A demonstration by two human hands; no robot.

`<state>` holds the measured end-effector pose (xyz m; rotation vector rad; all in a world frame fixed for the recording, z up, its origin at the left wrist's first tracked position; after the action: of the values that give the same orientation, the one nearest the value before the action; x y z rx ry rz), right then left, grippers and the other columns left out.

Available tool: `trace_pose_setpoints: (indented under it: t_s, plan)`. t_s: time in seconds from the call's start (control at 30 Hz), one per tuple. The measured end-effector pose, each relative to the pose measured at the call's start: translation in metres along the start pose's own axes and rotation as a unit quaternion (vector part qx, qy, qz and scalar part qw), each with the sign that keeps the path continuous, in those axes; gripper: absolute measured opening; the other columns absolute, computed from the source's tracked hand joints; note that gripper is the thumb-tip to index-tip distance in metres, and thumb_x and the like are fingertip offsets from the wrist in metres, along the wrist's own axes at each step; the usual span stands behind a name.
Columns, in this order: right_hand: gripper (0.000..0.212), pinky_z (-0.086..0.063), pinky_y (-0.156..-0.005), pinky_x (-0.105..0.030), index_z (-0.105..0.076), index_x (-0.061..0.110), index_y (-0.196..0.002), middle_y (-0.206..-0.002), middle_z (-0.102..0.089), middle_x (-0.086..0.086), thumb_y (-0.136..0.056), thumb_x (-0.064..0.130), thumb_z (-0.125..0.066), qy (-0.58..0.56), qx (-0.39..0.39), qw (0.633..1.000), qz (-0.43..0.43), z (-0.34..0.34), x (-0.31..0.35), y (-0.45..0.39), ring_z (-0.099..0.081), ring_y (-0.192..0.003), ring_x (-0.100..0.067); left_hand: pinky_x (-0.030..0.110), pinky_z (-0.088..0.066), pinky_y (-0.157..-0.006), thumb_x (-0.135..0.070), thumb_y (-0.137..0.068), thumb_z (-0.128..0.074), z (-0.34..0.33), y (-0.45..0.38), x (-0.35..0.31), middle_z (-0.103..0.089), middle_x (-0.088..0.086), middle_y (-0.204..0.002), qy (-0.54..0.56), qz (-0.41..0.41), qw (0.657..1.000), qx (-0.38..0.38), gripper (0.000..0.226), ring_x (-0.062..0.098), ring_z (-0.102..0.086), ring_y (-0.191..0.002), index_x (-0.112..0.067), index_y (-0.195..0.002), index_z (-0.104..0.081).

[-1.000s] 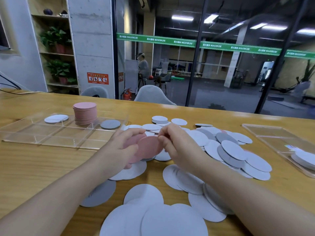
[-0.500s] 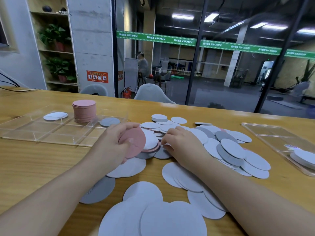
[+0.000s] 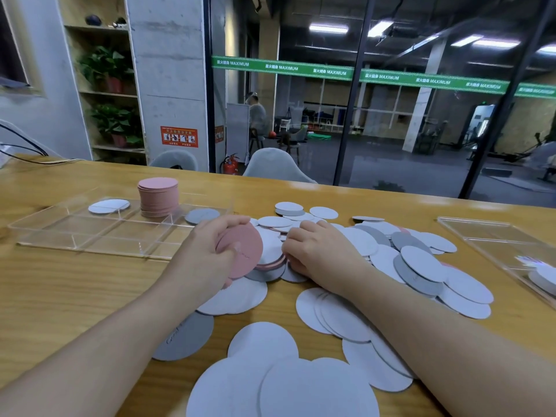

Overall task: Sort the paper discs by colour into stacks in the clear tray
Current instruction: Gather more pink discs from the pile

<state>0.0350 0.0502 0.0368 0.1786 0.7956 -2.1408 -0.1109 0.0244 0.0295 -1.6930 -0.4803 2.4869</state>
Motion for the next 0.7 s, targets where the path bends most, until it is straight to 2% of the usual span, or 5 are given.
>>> trace_pose_setpoints:
  t_s: [0.27, 0.37, 0.43, 0.53, 0.7]
  plan:
    - [0.007, -0.045, -0.05, -0.027, -0.07, 0.016, -0.072, -0.074, -0.066, 0.001, -0.075, 0.022, -0.073, -0.083, -0.003, 0.997, -0.004, 0.0, -0.001, 0.002, -0.057, -0.065, -0.023, 0.033, -0.058, -0.054, -0.005, -0.093, -0.048, 0.0, 0.002, -0.001, -0.041, -0.001, -0.123, -0.01, 0.004, 1.0, 0.004, 0.042, 0.019, -0.056, -0.08, -0.042, -0.109, -0.056]
    - [0.025, -0.049, -0.065, -0.035, -0.073, 0.014, -0.084, -0.084, -0.067, 0.0, -0.088, 0.031, -0.055, -0.13, 0.033, 0.99, -0.042, -0.001, -0.002, 0.0, -0.055, -0.078, -0.022, 0.035, -0.058, -0.054, -0.005, -0.092, -0.049, 0.001, 0.002, -0.001, -0.042, -0.001, -0.124, -0.012, 0.002, 1.0, 0.002, 0.043, 0.021, -0.057, -0.078, -0.044, -0.107, -0.057]
    - [0.025, -0.044, -0.075, -0.032, -0.072, 0.016, -0.098, -0.097, -0.065, 0.0, -0.091, 0.035, -0.056, -0.147, 0.066, 0.985, -0.069, -0.005, -0.003, -0.001, -0.051, -0.093, -0.02, 0.038, -0.059, -0.056, -0.004, -0.092, -0.048, 0.002, 0.001, 0.0, -0.043, -0.001, -0.124, -0.011, 0.008, 1.0, -0.004, 0.044, 0.022, -0.059, -0.074, -0.044, -0.109, -0.058]
    - [0.027, -0.04, -0.08, -0.028, -0.067, 0.018, -0.106, -0.106, -0.063, 0.003, -0.09, 0.038, -0.059, -0.17, 0.087, 0.978, -0.087, -0.01, -0.004, -0.003, -0.046, -0.101, -0.015, 0.039, -0.059, -0.058, -0.002, -0.091, -0.047, 0.004, 0.001, 0.0, -0.045, -0.001, -0.125, -0.009, 0.013, 1.0, -0.011, 0.046, 0.023, -0.06, -0.073, -0.041, -0.112, -0.059]
    - [0.026, -0.041, -0.082, -0.027, -0.067, 0.019, -0.105, -0.101, -0.061, 0.003, -0.086, 0.036, -0.064, -0.201, 0.142, 0.96, -0.13, -0.016, -0.009, -0.012, -0.048, -0.1, -0.012, 0.033, -0.058, -0.054, -0.002, -0.092, -0.047, 0.008, 0.0, 0.003, -0.044, -0.002, -0.126, -0.008, 0.018, 1.0, -0.017, 0.046, 0.02, -0.056, -0.076, -0.041, -0.112, -0.06]
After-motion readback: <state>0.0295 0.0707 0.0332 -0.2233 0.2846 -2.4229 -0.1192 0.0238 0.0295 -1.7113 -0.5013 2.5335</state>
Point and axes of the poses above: each hand's wrist, its own y-axis away from the middle knuckle, its own z-axis out of the back of the hand, x = y × z, the point moved 8 cm from there along -y, towards the middle knuckle
